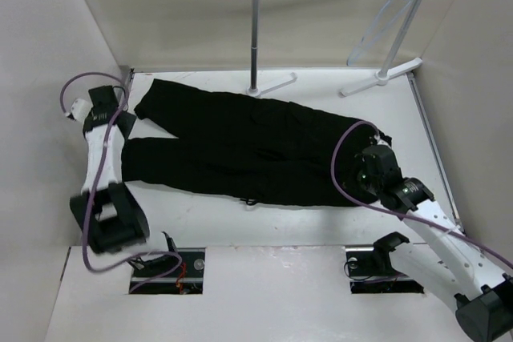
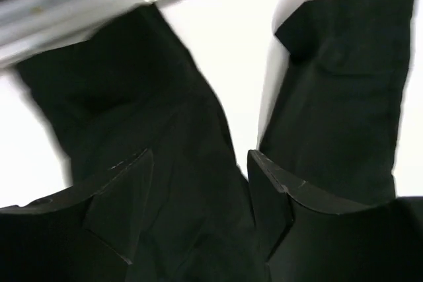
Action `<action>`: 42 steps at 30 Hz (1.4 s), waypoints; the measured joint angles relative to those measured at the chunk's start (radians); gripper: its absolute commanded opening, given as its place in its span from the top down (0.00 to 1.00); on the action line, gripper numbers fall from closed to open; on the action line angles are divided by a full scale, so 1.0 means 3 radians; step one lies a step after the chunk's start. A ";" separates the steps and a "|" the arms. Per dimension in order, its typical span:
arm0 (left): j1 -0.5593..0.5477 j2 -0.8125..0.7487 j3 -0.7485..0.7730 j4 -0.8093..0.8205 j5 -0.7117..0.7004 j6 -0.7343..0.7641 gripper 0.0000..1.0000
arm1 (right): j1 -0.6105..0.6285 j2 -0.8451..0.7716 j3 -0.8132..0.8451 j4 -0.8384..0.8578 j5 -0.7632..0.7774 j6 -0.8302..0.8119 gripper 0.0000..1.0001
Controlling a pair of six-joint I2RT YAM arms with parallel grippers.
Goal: Place the trousers on the hanger
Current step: Flatten out the trousers at the center of the board.
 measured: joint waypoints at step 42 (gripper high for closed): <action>0.0542 -0.1675 -0.1775 -0.0983 -0.0443 0.0131 0.42 | -0.1598 0.0304 -0.0322 -0.0254 0.0197 0.0383 0.25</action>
